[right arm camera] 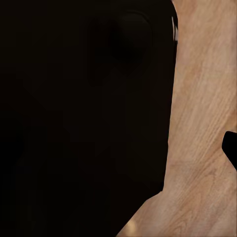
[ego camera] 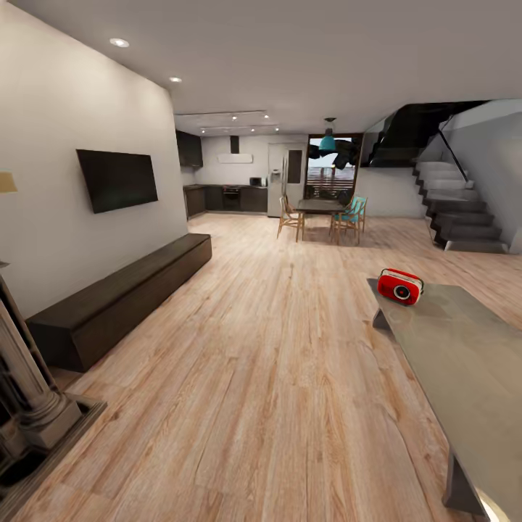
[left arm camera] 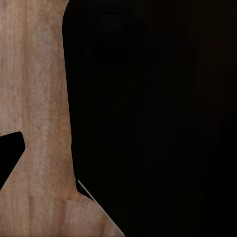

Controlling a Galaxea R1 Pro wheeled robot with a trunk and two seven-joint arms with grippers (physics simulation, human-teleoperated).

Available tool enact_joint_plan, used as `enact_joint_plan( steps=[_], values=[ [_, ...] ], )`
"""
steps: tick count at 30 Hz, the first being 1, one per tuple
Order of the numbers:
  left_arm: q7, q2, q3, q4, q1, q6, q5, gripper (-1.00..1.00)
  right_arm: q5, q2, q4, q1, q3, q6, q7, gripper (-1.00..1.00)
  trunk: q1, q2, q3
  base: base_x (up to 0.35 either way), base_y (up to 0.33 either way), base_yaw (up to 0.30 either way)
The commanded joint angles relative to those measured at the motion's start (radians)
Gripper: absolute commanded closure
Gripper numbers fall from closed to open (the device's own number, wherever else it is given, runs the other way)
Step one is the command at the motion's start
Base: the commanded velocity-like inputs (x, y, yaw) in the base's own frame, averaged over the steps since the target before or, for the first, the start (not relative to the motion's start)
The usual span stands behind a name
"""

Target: Turn on the radio receiver that's on the table in the living room.

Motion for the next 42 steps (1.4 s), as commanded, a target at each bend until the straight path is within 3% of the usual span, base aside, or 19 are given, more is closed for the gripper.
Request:
enact_joint_plan(
  steps=[1, 13, 42],
  values=[
    [-0.003, -0.001, 0.001, -0.005, 0.001, 0.000, 0.001, -1.00, 0.001, -0.001, 0.000, 0.000, 0.001, -0.003, 0.003, -1.00, 0.000, 0.000, 0.000, 0.000, 0.000, 0.000],
    [-0.003, -0.003, 0.003, -0.047, 0.001, -0.003, 0.003, -1.00, 0.000, 0.000, 0.000, -0.002, 0.000, -0.011, 0.002, -1.00, 0.000, 0.000, 0.000, 0.000, 0.000, 0.000],
    [-0.003, -0.004, 0.002, -0.051, 0.001, -0.003, 0.003, -1.00, 0.000, 0.000, 0.000, -0.002, -0.001, -0.012, 0.001, -1.00, 0.000, 0.000, -0.008, 0.004, 0.000, 0.000]
  ],
)
